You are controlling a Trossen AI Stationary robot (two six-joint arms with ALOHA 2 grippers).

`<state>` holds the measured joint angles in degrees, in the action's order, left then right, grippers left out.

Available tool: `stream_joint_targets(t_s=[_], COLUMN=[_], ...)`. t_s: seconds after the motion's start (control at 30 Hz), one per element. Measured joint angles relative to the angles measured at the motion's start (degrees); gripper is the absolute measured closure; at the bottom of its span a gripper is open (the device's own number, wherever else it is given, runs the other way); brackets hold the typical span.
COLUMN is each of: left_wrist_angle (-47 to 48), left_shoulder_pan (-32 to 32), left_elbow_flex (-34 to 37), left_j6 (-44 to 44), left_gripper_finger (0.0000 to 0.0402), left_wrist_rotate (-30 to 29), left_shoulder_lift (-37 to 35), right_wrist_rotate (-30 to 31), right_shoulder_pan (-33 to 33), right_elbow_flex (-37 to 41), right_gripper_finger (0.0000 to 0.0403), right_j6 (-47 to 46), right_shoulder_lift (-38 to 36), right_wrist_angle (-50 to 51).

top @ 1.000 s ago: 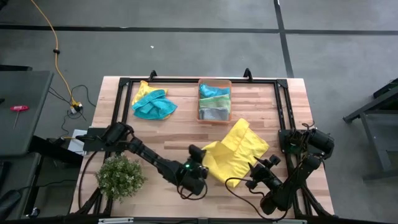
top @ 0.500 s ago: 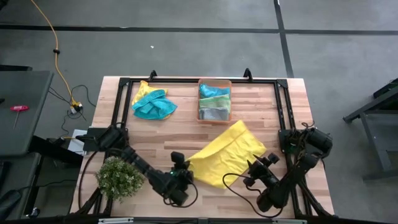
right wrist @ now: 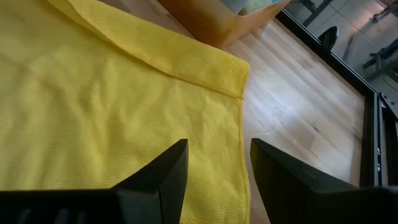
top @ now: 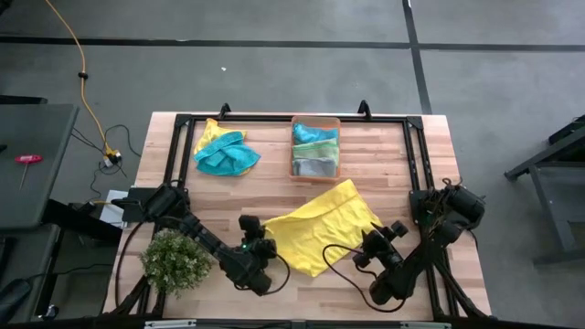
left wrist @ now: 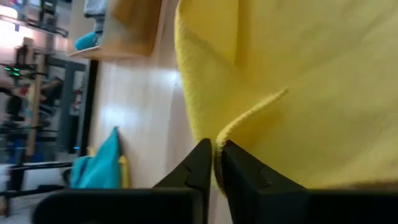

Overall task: Fold microfiber towels
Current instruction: Fold the right yellow microfiber cloth

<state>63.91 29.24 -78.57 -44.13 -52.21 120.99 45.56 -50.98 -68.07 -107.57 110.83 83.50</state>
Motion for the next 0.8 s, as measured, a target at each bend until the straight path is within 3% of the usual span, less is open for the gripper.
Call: stream_joint_targets(t_s=[0.13, 0.4, 0.57, 0.8], left_wrist_angle=[6.6, 25.6, 25.4, 24.7], left_shoulder_pan=[-0.8, 0.8, 2.2, 0.6], left_elbow_flex=[0.0, 0.0, 2.0, 9.8], left_j6=[-1.9, -16.0, -18.3, -23.2], left_gripper_finger=[0.0343, 0.0275, 0.0245, 0.0229], left_wrist_rotate=[-0.7, -1.3, -2.5, -1.5], left_shoulder_lift=[0.0, 0.0, -2.1, -6.3], right_wrist_rotate=[-0.3, -1.9, -6.1, -6.3], right_shoulder_pan=[0.9, 3.4, 6.5, 11.3], right_elbow_flex=[0.0, 0.0, 0.0, 0.0], right_gripper_finger=[0.0236, 0.0236, 0.0236, 0.0236], right_j6=[0.0, 0.4, 9.8, 22.9], right_shoulder_lift=[0.0, 0.0, 0.0, 0.0], right_wrist_angle=[0.0, -0.9, -4.3, -9.0])
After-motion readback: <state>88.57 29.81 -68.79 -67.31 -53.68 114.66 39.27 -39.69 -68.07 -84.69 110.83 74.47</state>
